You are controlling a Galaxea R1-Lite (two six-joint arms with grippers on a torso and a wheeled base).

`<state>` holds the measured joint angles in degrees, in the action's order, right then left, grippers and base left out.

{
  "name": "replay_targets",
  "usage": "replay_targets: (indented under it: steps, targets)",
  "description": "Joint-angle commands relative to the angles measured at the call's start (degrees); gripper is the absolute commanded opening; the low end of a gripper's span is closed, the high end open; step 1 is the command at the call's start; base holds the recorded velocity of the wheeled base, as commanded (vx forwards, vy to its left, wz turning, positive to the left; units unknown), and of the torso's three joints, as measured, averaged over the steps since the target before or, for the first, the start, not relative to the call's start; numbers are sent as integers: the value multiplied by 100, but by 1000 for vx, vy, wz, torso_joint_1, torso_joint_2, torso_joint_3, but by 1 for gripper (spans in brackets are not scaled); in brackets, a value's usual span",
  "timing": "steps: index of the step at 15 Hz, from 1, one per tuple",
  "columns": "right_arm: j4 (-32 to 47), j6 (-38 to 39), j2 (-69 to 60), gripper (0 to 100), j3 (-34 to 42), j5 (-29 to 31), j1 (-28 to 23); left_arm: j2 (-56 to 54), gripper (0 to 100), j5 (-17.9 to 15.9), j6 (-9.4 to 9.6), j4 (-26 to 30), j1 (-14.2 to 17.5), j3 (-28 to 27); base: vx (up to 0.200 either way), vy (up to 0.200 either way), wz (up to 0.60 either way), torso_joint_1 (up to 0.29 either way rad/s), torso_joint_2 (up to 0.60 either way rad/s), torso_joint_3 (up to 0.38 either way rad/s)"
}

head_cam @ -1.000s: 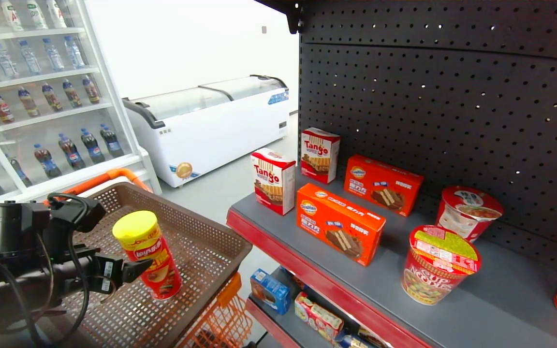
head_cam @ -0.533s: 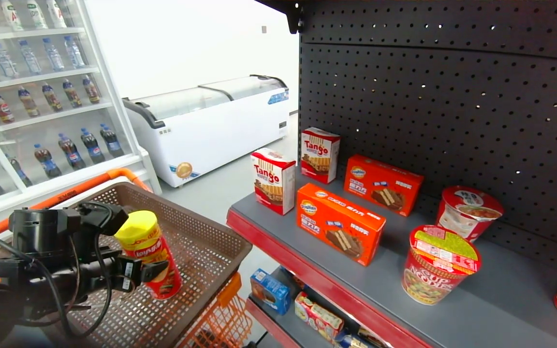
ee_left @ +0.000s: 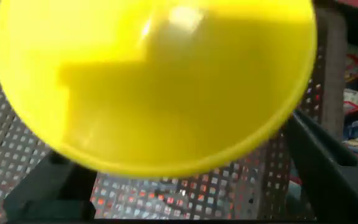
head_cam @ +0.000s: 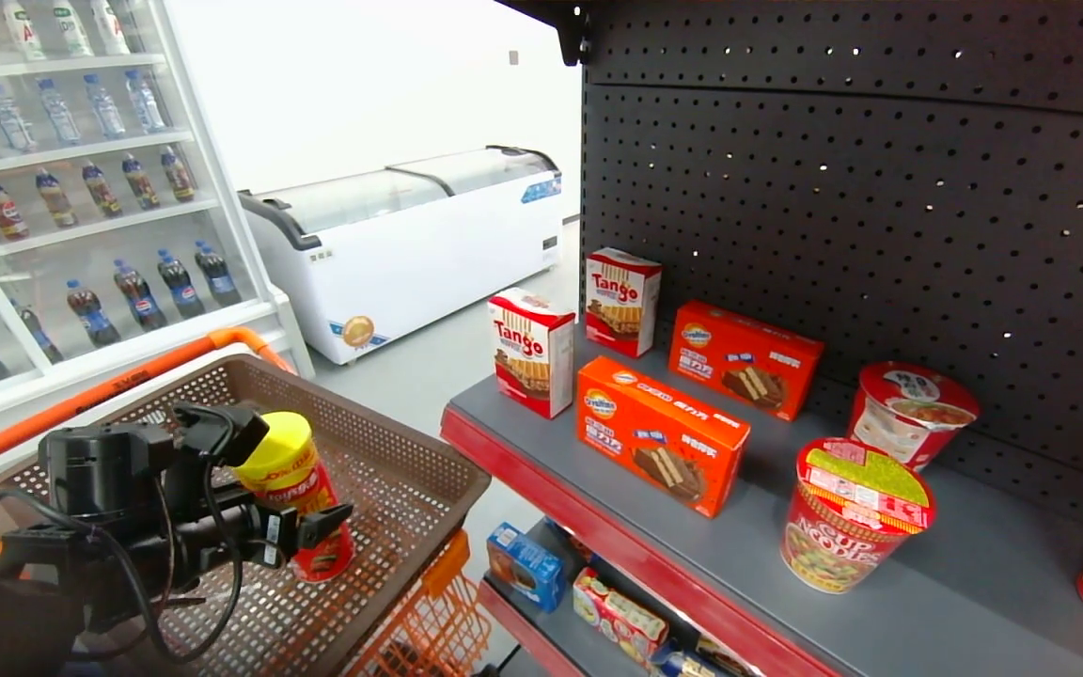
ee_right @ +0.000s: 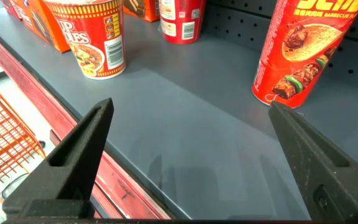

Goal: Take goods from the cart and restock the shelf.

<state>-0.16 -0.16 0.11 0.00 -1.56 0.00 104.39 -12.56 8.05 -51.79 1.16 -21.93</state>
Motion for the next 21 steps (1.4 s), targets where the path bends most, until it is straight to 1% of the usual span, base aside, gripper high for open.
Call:
replay_targets:
  steps: [1, 2, 4, 8, 10, 11, 12, 15, 17, 18, 21]
  targets:
    - [-2, -2, -2, 100, 0, -2, 0, 196, 100, -19, 66, -121, 34, 84, 0, 0, 0, 0, 0, 0]
    - [-2, -2, -2, 100, 0, -2, 0, 257, 100, -19, 162, -200, 95, 93, 0, 0, 0, 0, 0, 0]
    - [-2, -2, -2, 100, 0, -2, 0, 328, 100, -19, 215, -227, 183, 75, 0, 0, 0, 0, 0, 0]
    - [-2, -2, -2, 100, 0, -2, 0, 627, 100, -45, 215, -499, 174, 31, 0, 0, 0, 0, 0, 0]
    - [-2, -2, -2, 100, 0, -2, 0, 715, 100, -177, 215, -508, 183, -13, 0, 0, 0, 0, 0, 0]
    - [-2, -2, -2, 100, 0, -2, 0, 750, 100, -362, 215, -499, 209, -57, 0, 0, 0, 0, 0, 0]
    - [-2, -2, -2, 100, 0, -2, 0, 767, 100, -406, 215, -455, 271, -110, 0, 0, 0, 0, 0, 0]
    - [-2, -2, -2, 100, 0, -2, 0, 890, 100, -441, 197, -429, 280, -241, 0, 0, 0, 0, 0, 0]
    - [-2, -2, -2, 100, 0, -2, 0, 908, 100, -555, 162, -490, 280, -285, 0, 0, 0, 0, 0, 0]
    - [-2, -2, -2, 100, 0, -2, 0, 908, 0, -564, 127, -446, 271, -373, 0, 0, 0, 0, 0, 0]
    - [-2, -2, -2, 100, 0, -2, 0, 873, 0, -546, 180, -490, 271, -329, 0, 0, 0, 0, 0, 0]
